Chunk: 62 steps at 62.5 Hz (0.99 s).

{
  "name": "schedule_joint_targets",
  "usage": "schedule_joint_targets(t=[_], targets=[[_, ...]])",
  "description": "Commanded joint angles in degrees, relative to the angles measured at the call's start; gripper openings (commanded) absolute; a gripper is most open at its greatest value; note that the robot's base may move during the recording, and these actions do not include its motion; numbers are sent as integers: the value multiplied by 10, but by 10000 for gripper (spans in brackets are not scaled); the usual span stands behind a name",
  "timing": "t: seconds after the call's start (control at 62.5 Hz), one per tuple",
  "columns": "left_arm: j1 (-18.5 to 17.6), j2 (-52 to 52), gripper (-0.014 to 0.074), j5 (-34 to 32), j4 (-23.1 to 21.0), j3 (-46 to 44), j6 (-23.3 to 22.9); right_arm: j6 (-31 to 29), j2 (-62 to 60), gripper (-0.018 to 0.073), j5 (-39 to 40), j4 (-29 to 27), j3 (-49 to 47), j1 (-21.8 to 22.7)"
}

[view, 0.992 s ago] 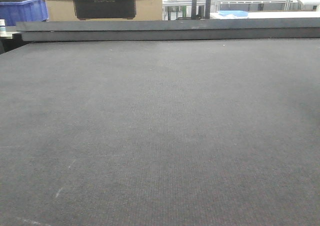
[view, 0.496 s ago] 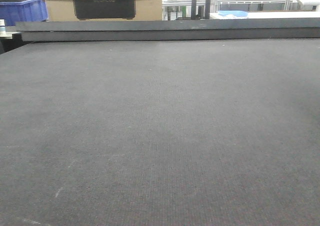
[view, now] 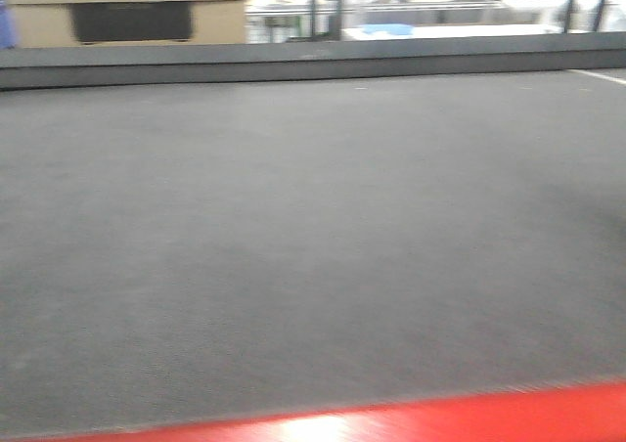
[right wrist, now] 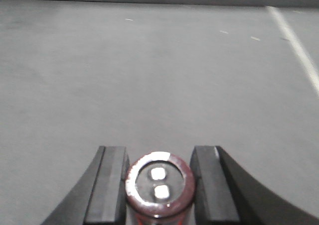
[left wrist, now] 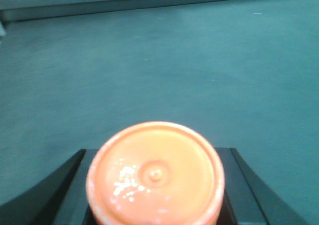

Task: Place cylindrical capacitor in blue bin on shelf
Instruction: 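Drive the base away from the table to the shelf of blue bins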

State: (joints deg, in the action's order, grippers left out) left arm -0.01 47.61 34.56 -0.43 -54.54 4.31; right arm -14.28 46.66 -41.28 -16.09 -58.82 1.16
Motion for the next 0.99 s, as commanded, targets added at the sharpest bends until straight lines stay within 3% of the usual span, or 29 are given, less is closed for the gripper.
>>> schedule_joint_targets(t=[0.0, 0.976], targets=[[-3, -4, -111, -11, -2, 0, 0, -4, -3, -162, 15, 1, 2, 3], [-3, -4, -111, -11, -2, 0, 0, -4, -3, -162, 15, 1, 2, 3]])
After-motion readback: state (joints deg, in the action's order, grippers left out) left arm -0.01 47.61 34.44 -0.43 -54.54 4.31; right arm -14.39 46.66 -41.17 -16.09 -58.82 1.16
